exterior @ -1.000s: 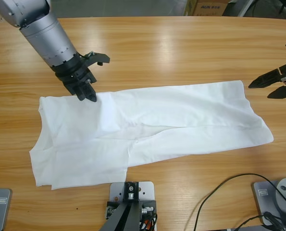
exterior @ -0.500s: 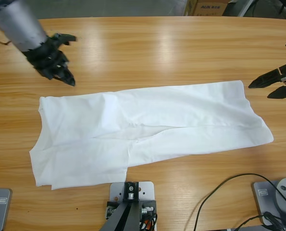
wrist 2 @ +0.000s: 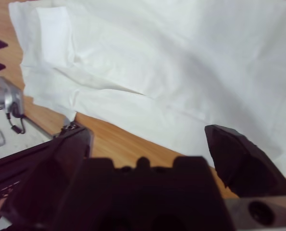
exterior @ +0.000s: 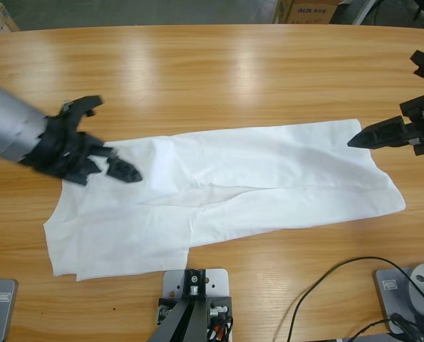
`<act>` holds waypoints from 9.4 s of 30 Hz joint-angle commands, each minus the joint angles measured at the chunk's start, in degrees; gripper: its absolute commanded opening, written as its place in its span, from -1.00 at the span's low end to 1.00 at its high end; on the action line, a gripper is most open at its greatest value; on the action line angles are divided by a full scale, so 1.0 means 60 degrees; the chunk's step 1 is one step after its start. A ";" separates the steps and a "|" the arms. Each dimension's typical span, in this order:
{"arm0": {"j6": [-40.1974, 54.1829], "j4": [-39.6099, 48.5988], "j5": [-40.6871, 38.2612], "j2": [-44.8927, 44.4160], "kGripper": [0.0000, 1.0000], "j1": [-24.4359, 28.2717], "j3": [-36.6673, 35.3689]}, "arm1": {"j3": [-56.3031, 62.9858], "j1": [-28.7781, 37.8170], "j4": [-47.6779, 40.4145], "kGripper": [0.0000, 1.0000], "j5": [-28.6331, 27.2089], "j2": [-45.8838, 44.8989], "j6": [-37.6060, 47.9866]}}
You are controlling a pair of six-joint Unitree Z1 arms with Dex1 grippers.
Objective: Fold clothes
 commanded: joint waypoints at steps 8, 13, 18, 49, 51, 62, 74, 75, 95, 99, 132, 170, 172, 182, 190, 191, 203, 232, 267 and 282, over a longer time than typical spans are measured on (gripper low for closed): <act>0.0350 -0.0943 0.0521 0.2479 0.73 -0.0290 -0.2206 | 0.0628 0.0604 -0.0824 0.63 -0.0292 -0.0325 0.0156; 0.3318 0.0176 0.0296 0.3261 0.70 -0.0495 -0.3243 | 0.0657 0.0604 -0.0827 0.63 -0.0292 -0.0331 0.0156; 0.5583 0.2766 0.0146 0.4515 0.23 -0.0334 -0.5397 | 0.0645 0.0581 -0.0857 0.63 -0.0292 -0.0267 0.0156; 0.5187 0.4319 0.1005 0.6006 0.24 0.0466 -0.6812 | 0.0689 0.0385 -0.0915 0.63 -0.0234 -0.0179 0.0156; 0.5184 0.4453 0.0952 0.6115 0.24 0.0472 -0.7058 | 0.0701 0.0385 -0.0924 0.63 -0.0237 -0.0167 0.0156; 0.5328 0.4802 0.0082 0.6431 0.22 0.0361 -0.7251 | 0.0713 0.0385 -0.0959 0.63 -0.0248 -0.0155 0.0156; 0.5287 0.5127 0.0082 0.6938 0.22 0.0317 -0.8127 | 0.0760 0.0385 -0.1003 0.63 -0.0248 -0.0255 0.0156; 0.5287 0.5189 0.0076 0.6938 0.22 0.0317 -0.8151 | 0.0760 0.0385 -0.1003 0.63 -0.0248 -0.0246 0.0156; 0.5404 0.5388 -0.0109 0.6997 -0.27 0.0141 -0.8171 | 0.0804 0.0385 -0.1032 0.63 -0.0278 -0.0387 0.0185; 0.5410 0.5385 -0.0097 0.7029 -0.27 0.0141 -0.8171 | 0.0804 0.0382 -0.1032 0.63 -0.0278 -0.0387 0.0185; 0.6643 0.5227 -0.1245 0.6156 -1.00 0.0053 -0.8508 | 0.0877 0.0209 -0.1208 0.63 -0.0263 -0.0193 0.0200; -0.0224 -0.0902 -0.0571 0.2561 0.47 0.2590 -0.0425 | 0.0924 0.0209 -0.1282 0.64 -0.0219 -0.0155 0.0200; -0.0074 -0.0958 -0.0844 0.2708 0.47 0.2693 -0.0475 | 0.0921 0.0209 -0.1282 0.64 -0.0219 -0.0105 0.0200; 0.0684 -0.0984 -0.0665 0.2930 0.47 0.2734 -0.0402 | 0.0921 0.0209 -0.1284 0.64 -0.0234 -0.0064 0.0200; 0.0980 -0.0975 -0.0117 0.3135 0.50 0.2734 -0.0425 | 0.0921 0.0209 -0.1282 0.64 -0.0234 -0.0079 0.0214; 0.0980 -0.0981 -0.0123 0.3182 0.50 0.2731 -0.0440 | 0.0921 0.0209 -0.1282 0.64 -0.0242 -0.0079 0.0214; 0.0907 -0.1122 -0.0387 0.3291 0.22 0.2693 -0.0472 | 0.0921 0.0209 -0.1287 0.64 -0.0248 -0.0064 0.0226; 0.1039 -0.1172 -0.0129 0.3185 -1.00 0.2649 -0.0243 | 0.0930 0.0209 -0.1296 0.64 -0.0263 -0.0050 0.0229; 0.0869 0.2617 0.2575 0.0736 0.98 0.1354 -0.1392 | 0.0944 0.0212 -0.1325 0.67 -0.0263 -0.0050 0.0229; 0.9763 0.2209 0.2540 0.2057 0.98 -0.1883 -0.1374 | 0.0979 0.0238 -0.1331 0.67 -0.0260 -0.0123 0.0229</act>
